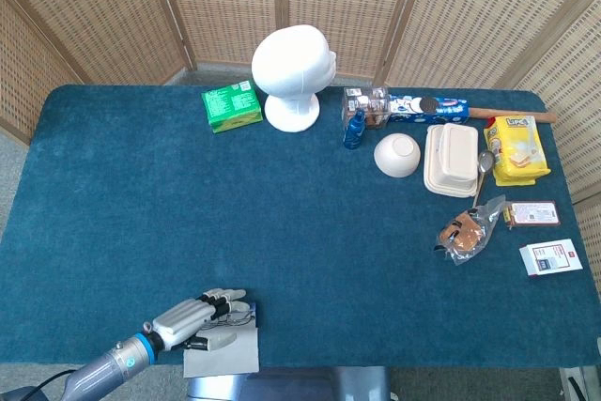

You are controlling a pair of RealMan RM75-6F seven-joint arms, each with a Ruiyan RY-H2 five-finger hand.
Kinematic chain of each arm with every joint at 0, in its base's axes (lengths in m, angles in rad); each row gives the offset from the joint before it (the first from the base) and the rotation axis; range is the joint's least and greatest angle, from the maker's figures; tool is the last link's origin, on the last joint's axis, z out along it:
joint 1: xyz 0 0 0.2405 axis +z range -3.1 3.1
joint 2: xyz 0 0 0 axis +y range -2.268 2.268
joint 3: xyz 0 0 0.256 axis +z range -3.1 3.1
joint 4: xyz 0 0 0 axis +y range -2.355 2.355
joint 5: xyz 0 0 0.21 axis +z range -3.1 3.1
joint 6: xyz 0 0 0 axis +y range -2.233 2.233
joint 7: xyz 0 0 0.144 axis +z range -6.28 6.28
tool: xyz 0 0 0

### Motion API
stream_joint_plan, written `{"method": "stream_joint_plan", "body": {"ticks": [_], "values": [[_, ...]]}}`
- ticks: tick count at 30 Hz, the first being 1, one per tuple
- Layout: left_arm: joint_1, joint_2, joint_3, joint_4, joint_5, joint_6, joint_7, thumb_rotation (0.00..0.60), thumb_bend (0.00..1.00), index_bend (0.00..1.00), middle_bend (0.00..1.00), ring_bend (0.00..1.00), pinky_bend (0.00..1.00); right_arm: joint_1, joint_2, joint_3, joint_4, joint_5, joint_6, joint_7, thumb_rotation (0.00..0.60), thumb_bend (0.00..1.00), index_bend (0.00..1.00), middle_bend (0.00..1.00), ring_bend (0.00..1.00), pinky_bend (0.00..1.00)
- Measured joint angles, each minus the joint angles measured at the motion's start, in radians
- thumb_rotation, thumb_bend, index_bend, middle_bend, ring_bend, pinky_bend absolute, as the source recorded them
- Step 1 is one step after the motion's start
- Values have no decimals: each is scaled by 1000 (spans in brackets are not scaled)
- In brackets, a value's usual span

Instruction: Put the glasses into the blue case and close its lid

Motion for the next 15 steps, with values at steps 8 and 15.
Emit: {"method": "stream_joint_plan", "body": {"ticks": [8, 15], "values": [[91, -50, -3, 44, 65, 200, 127, 57, 237, 105, 0, 0, 0, 16, 0, -1, -4, -11, -15, -7, 569, 245, 0, 125, 0, 170], [221, -89, 51, 128, 220, 422, 191, 327, 239, 111, 0, 0, 0, 63, 7, -1, -32, -44, -46, -45, 567, 243, 0, 125, 0, 169]]}}
